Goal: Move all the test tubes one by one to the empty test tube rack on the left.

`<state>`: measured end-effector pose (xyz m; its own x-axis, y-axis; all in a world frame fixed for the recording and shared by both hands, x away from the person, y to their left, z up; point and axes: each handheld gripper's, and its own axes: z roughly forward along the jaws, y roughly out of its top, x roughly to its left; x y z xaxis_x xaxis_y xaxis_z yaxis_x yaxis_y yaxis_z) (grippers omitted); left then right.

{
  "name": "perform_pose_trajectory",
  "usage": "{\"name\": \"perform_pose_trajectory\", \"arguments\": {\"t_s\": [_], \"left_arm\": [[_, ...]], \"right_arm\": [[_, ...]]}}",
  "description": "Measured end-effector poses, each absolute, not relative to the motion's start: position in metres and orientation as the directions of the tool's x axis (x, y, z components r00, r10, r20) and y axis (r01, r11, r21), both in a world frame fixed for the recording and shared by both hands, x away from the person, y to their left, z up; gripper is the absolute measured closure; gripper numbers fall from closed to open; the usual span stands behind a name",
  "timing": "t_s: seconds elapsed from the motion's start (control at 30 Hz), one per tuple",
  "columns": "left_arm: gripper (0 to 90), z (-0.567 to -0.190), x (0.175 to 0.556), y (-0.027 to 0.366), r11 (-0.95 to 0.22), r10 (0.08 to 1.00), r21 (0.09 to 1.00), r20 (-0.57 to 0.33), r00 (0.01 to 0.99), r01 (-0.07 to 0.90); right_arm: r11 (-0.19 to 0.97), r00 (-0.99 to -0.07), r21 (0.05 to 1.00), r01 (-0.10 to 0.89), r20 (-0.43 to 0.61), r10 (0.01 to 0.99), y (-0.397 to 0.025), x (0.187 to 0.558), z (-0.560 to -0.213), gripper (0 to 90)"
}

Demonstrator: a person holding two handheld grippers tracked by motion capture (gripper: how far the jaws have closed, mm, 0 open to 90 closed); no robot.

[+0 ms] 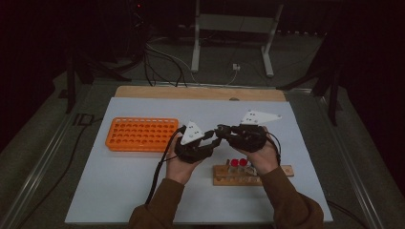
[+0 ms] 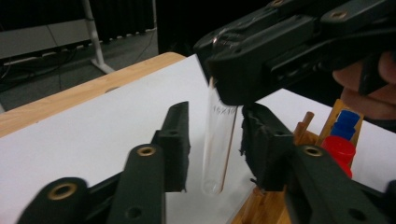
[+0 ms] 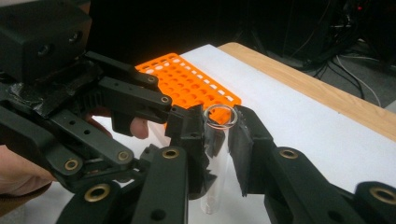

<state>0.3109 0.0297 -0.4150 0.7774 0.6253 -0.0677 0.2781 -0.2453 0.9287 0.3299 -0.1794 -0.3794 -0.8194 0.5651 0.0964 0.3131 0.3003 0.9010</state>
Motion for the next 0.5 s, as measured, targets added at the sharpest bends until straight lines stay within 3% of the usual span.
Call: {"name": "perform_pose_trajectory", "arguments": {"t_s": [0.17,0.3,0.5], "left_arm": [[74.3,-0.4155,0.3108,0.0284,-0.257,0.615,0.928,-0.057,0.786,0.269],[75.9,-0.4159,0.3110,0.0287,-0.265,0.615,0.928,-0.047,0.787,0.263],[76.0,-0.4175,0.3138,0.0320,-0.273,0.632,0.925,-0.035,0.774,0.265]], "right_arm": [[0.300,-0.822,0.900,0.318,0.104,0.559,-0.1768,0.3302,-0.3810,76.1],[0.299,-0.823,0.898,0.323,0.110,0.558,-0.1771,0.3302,-0.3815,73.1],[0.264,-0.810,0.904,0.335,0.133,0.571,-0.1844,0.3293,-0.3786,35.9]]}}
